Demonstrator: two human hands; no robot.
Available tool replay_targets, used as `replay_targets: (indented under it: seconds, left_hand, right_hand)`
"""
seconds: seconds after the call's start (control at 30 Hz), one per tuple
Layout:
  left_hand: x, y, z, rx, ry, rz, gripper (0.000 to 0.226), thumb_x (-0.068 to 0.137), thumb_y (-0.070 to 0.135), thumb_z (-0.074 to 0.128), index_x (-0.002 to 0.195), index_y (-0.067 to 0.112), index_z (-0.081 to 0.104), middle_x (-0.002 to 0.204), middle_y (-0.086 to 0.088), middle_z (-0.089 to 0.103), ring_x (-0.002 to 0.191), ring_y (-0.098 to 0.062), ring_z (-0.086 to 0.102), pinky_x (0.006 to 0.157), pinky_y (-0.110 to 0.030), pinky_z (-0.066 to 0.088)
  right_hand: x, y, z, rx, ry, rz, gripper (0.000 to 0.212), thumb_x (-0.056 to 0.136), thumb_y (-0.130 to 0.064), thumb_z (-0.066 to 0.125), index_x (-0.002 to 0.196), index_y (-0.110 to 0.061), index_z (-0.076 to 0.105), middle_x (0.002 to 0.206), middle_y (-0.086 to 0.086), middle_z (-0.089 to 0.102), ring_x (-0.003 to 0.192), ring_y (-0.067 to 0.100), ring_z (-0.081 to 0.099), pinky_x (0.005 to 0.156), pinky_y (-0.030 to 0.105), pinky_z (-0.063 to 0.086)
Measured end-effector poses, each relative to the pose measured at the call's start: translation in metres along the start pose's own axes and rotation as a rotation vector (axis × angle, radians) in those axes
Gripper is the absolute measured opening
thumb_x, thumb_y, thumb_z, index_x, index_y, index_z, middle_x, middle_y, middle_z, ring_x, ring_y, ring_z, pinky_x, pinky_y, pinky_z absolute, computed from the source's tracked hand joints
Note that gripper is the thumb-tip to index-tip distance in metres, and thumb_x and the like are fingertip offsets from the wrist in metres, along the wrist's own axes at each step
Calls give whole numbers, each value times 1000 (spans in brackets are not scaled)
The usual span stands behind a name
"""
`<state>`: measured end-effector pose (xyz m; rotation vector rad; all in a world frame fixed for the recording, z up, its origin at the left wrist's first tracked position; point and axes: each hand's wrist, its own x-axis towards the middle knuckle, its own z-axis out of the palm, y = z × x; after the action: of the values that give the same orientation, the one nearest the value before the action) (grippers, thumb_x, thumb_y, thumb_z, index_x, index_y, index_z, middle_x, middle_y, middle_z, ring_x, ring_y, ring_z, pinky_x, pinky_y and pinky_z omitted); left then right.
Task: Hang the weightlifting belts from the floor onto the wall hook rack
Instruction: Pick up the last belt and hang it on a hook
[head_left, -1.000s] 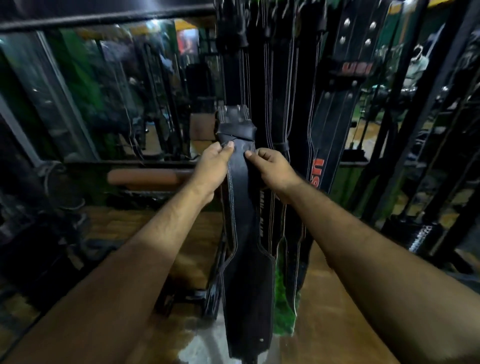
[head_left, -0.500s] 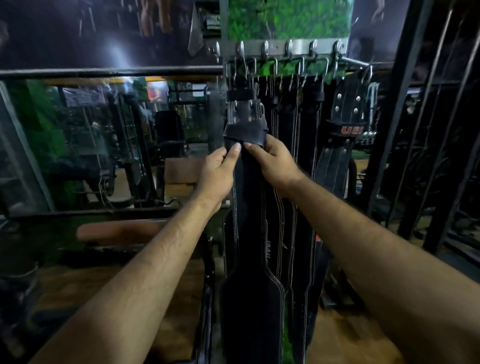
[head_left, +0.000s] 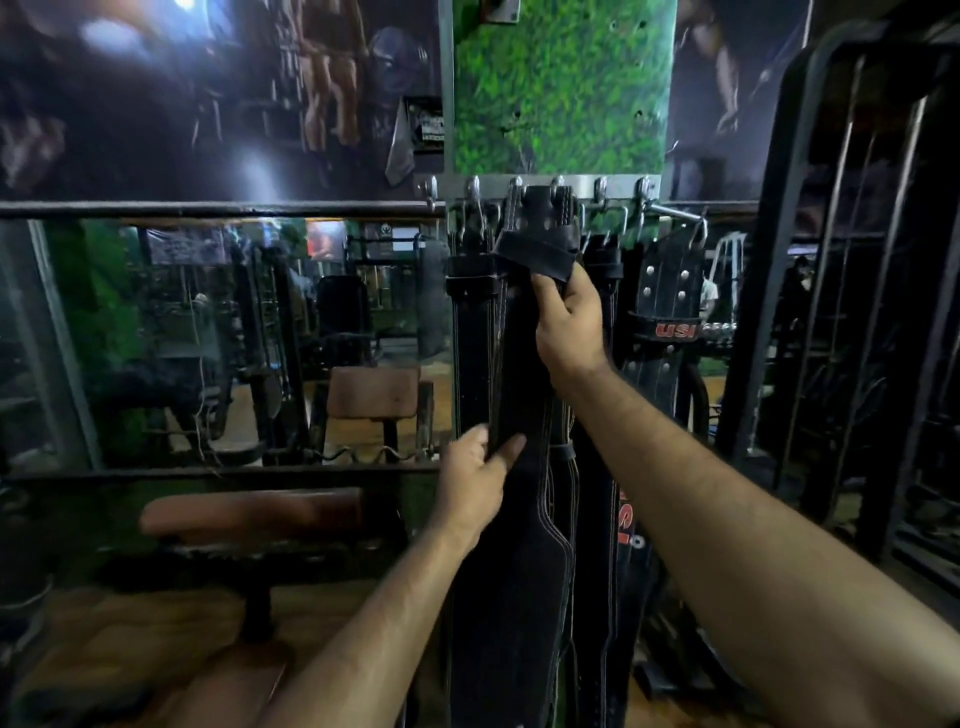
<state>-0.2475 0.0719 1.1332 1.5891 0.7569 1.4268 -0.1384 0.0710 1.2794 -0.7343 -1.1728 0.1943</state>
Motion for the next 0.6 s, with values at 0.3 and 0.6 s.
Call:
replay_targets:
  seconds: [0.3,0.6]
  left_hand:
    - [-24,-41,-11,219,-158,-96,30,86,35,70,112,21,72,109,2,77,106,-17,72,100,-46,54]
    - [-15,-20,-21,350,-345,-252,30,92,24,71,120,16,68,114,2,75,105,-12,71,102,-40,53]
  right_hand:
    - [1,6,-18,32,101,38,10,100,-19,57,107,-21,65,92,-9,68,83,1,62,75,12,50]
    - [4,4,-31,70,107,88,17,100,-21,57,114,-15,66,97,0,70,87,11,64,82,28,54]
